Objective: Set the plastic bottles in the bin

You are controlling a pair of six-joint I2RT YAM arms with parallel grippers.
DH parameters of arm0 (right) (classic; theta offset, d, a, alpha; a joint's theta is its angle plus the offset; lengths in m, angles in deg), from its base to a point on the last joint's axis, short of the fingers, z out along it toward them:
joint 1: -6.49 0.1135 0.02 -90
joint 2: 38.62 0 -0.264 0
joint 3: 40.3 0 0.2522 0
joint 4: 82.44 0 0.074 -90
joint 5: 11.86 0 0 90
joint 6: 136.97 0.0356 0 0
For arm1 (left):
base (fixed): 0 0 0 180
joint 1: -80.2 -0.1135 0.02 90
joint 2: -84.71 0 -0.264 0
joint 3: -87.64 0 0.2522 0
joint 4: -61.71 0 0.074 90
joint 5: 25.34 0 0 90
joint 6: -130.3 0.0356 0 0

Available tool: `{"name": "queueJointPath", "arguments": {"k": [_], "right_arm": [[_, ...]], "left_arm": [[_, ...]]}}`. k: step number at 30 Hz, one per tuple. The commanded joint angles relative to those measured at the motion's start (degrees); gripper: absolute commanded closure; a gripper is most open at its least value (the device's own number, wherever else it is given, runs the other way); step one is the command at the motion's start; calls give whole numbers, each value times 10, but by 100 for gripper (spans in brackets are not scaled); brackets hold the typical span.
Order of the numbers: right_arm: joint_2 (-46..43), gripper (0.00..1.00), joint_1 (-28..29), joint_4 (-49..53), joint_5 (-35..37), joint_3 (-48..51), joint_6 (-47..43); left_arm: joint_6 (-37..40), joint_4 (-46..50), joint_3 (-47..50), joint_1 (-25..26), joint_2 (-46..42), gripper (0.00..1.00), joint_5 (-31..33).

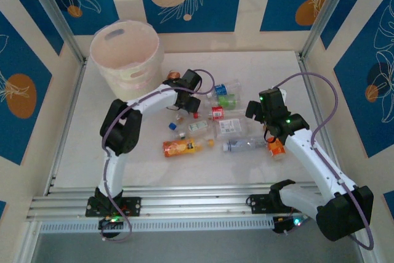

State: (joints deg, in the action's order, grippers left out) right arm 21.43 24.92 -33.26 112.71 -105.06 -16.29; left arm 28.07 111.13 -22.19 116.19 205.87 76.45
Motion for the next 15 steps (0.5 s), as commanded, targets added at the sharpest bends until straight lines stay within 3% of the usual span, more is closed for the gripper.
{"name": "queueJointPath", "arguments": {"k": [1, 15], "right_arm": [[-6, 1, 4, -2, 15, 0, 9], [-7, 1, 4, 3, 16, 4, 12]], "left_arm": [[7, 18, -16, -6, 15, 29, -19], [19, 30, -19, -6, 33, 29, -1]]}}
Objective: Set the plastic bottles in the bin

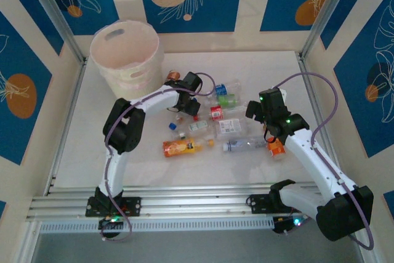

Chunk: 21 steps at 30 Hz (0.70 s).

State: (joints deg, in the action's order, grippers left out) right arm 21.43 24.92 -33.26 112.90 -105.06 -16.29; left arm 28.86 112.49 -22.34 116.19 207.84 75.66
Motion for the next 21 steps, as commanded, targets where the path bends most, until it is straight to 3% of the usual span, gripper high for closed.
{"name": "queueJointPath", "arguments": {"k": [1, 4, 21], "right_arm": [[-7, 1, 4, 4, 15, 4, 12], [-7, 1, 4, 4, 16, 2, 11], [-7, 1, 4, 3, 19, -3, 9]], "left_arm": [[12, 17, -19, -6, 15, 29, 6], [13, 17, -21, -6, 19, 29, 2], [32, 29, -29, -3, -14, 52, 9]]}}
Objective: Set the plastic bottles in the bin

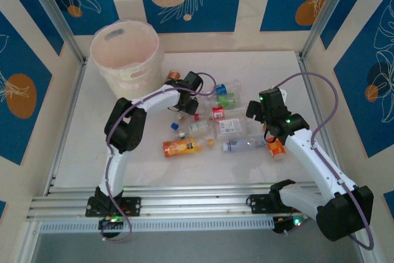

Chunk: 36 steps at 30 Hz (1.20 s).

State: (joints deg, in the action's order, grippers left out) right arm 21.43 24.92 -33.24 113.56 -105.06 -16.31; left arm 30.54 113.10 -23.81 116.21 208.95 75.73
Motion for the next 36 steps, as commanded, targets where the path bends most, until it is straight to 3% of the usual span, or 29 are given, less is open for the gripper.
{"name": "queueJointPath", "arguments": {"k": [1, 10, 22, 36], "right_arm": [[-6, 1, 4, 2, 12, -2, 9], [-9, 1, 4, 0, 10, -2, 11], [-11, 1, 4, -5, 11, 1, 9], [-20, 1, 4, -11, 5, 6, 11]], "left_arm": [[18, 25, -15, -2, -32, 52, 9], [38, 36, -22, 11, -109, 53, 6], [63, 8, -67, 16, -245, 53, -48], [137, -43, -161, -10, -306, 52, 26]]}}
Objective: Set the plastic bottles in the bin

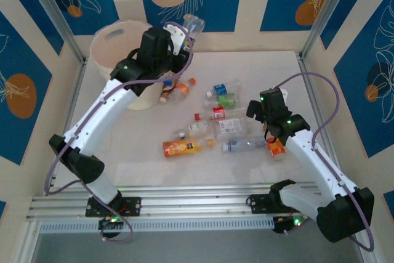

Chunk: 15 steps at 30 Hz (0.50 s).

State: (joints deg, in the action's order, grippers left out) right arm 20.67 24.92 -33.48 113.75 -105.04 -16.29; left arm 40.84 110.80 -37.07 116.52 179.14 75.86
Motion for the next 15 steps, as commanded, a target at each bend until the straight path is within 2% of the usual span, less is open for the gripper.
{"name": "queueJointPath", "arguments": {"k": [1, 5, 9, 15], "right_arm": [[-14, 1, 4, -8, 3, 6, 11], [-17, 1, 4, -6, 2, 7, 11], [-16, 1, 4, -2, 2, 4, 11], [-12, 1, 5, -3, -3, -1, 11]], "left_arm": [[41, -23, -39, -21, -5, 52, 28], [57, -31, -76, -66, 7, 52, 31], [64, -36, -102, -131, 19, 52, -2], [101, -59, -103, -202, 31, 52, -15]]}}
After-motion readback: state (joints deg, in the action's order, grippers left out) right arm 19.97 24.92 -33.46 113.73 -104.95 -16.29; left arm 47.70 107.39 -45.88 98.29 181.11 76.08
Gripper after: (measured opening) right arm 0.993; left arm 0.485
